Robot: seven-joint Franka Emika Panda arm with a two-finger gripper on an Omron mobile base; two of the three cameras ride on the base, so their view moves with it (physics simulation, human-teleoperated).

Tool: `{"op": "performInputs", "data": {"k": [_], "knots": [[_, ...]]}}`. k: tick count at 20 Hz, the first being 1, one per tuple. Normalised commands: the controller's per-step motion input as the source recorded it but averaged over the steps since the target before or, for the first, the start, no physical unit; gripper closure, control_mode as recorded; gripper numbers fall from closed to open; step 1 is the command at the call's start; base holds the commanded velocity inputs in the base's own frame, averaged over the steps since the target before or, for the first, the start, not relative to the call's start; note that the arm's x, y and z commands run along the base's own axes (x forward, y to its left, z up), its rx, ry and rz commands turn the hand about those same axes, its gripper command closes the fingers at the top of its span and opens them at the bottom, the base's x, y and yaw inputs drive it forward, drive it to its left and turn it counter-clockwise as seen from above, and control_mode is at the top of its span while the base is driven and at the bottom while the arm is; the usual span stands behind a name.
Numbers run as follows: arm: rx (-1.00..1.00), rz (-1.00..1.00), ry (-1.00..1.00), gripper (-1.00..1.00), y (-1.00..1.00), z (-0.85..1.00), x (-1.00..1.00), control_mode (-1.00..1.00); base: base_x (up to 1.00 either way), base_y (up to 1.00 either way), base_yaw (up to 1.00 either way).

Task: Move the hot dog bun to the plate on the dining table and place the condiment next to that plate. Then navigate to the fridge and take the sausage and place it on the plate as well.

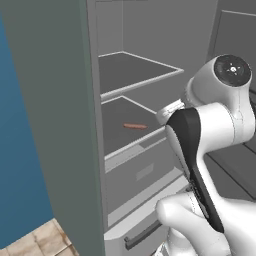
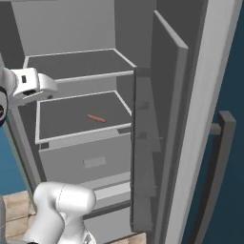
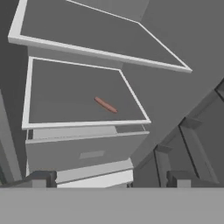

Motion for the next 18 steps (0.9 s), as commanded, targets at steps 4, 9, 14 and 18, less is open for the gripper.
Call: {"op": "performInputs", "data": {"k": [4, 9, 14, 18], "knots": [[0.0, 0.0, 0.0, -1.0, 0.0, 0.0, 0.0, 1.0, 0.25, -0.03, 0.0], [0.02, 0.08, 0.02, -1.0, -0.39, -0.54, 0.12, -1.0, 0.0, -0.03, 0.01], [0.02, 0.11, 0.09, -1.0, -0.45, -0.75, 0.47, -1.0, 0.0, 0.0, 0.0], [0.0, 0.1, 0.01, -1.0, -0.2, -0.76, 0.38, -1.0, 0.0, 0.0, 0.0]]}}
